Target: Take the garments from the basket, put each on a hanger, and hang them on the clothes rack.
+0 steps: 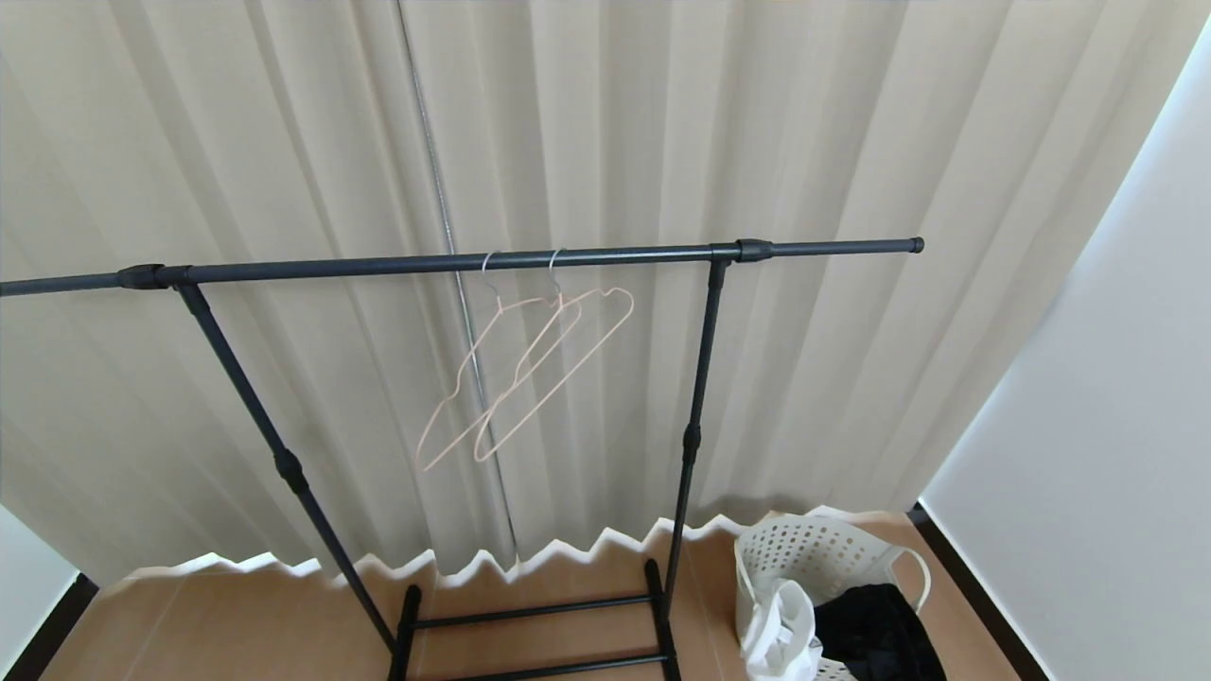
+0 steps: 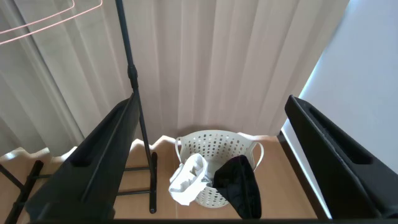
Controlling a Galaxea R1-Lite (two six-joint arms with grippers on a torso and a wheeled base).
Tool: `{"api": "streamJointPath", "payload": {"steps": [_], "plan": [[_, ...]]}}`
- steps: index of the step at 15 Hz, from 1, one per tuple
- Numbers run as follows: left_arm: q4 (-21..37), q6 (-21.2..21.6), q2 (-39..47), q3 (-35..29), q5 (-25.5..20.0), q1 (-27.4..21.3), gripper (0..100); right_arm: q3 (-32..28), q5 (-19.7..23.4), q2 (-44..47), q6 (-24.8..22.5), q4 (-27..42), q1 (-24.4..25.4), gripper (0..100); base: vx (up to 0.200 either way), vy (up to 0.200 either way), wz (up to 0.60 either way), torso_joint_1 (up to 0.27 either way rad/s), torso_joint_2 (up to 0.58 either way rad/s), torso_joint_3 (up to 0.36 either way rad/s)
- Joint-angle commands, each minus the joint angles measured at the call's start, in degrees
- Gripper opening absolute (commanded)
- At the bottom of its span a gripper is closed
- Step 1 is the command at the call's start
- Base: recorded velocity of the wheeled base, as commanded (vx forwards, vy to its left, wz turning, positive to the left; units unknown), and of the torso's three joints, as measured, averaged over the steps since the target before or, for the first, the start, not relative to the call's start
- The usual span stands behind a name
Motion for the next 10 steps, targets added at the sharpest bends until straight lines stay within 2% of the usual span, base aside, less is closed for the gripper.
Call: {"api": "streamJointPath", "payload": {"steps": [1,10], "plan": [[-0.1,0.0,0.0,0.0,0.0,0.0,100,0.0,0.0,0.0,0.0,0.0,0.0,100,0.000,0.000,0.00,0.000,0.00,0.000],[0.0,0.0,0.0,0.0,0.0,0.0,100,0.0,0.0,0.0,0.2,0.0,0.0,100,0.000,0.000,0.00,0.000,0.00,0.000]]}}
